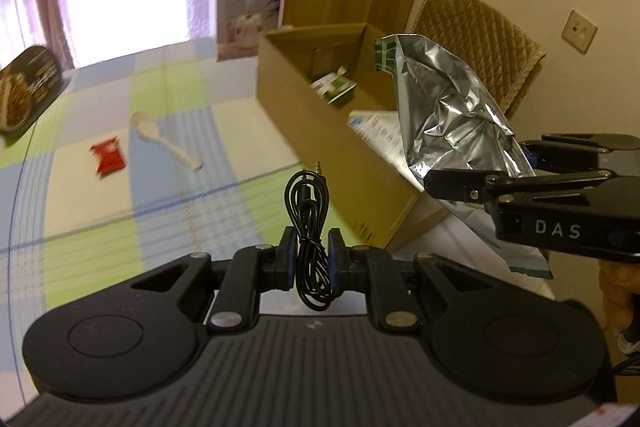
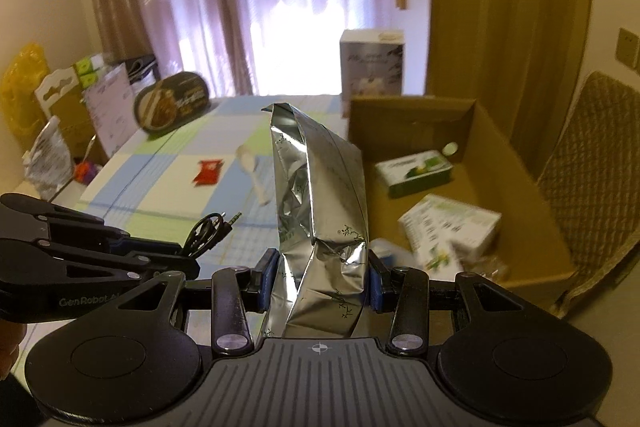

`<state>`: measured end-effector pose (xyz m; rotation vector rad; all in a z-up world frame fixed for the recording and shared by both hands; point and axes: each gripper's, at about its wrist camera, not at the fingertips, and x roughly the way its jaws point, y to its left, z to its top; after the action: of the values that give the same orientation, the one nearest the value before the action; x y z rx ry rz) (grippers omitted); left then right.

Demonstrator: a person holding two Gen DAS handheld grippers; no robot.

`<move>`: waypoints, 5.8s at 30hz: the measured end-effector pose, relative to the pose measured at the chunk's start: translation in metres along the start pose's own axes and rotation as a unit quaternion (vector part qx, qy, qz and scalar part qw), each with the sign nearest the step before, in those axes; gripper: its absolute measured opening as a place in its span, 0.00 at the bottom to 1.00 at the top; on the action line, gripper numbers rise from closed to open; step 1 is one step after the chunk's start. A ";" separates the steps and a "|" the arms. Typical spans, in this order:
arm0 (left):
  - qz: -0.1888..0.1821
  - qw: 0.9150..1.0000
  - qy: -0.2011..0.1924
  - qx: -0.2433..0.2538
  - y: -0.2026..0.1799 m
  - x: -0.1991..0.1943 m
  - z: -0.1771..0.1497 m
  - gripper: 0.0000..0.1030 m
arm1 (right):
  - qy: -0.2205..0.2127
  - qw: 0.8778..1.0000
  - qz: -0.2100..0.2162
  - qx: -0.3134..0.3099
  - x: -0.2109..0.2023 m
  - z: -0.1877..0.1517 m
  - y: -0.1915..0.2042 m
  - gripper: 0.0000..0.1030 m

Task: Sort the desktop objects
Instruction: 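Carry the foil bag and black cable over the cardboard box with both tools, then open both tools to drop the foil bag and cable into the cardboard box, then withdraw both tools from the box toward the red packet and white spoon, then grasp the red snack packet with the left tool while the right tool grasps the white spoon, then lift the red packet and white spoon and carry them toward the cardboard box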

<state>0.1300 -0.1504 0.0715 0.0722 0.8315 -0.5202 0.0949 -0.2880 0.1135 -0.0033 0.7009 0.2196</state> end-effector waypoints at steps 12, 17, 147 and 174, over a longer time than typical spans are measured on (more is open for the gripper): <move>-0.042 0.999 -0.021 0.016 -0.048 0.052 0.061 0.11 | -0.014 0.998 -0.055 0.008 0.010 0.035 -0.080 0.39; -0.050 0.998 -0.016 0.014 -0.058 0.078 0.074 0.11 | -0.002 0.998 -0.064 0.009 0.026 0.039 -0.105 0.39; 0.136 0.990 -0.020 -0.036 0.287 0.180 0.025 0.82 | 0.081 0.978 0.109 -0.159 0.379 0.087 0.079 0.62; 0.116 0.993 -0.027 0.013 0.319 0.188 0.028 0.48 | 0.045 0.978 0.123 -0.163 0.401 0.091 0.098 0.29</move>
<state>0.4028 0.0428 -0.0890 0.1768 0.7512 -0.3127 0.4307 -0.1049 -0.0670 -0.2415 0.7495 0.5733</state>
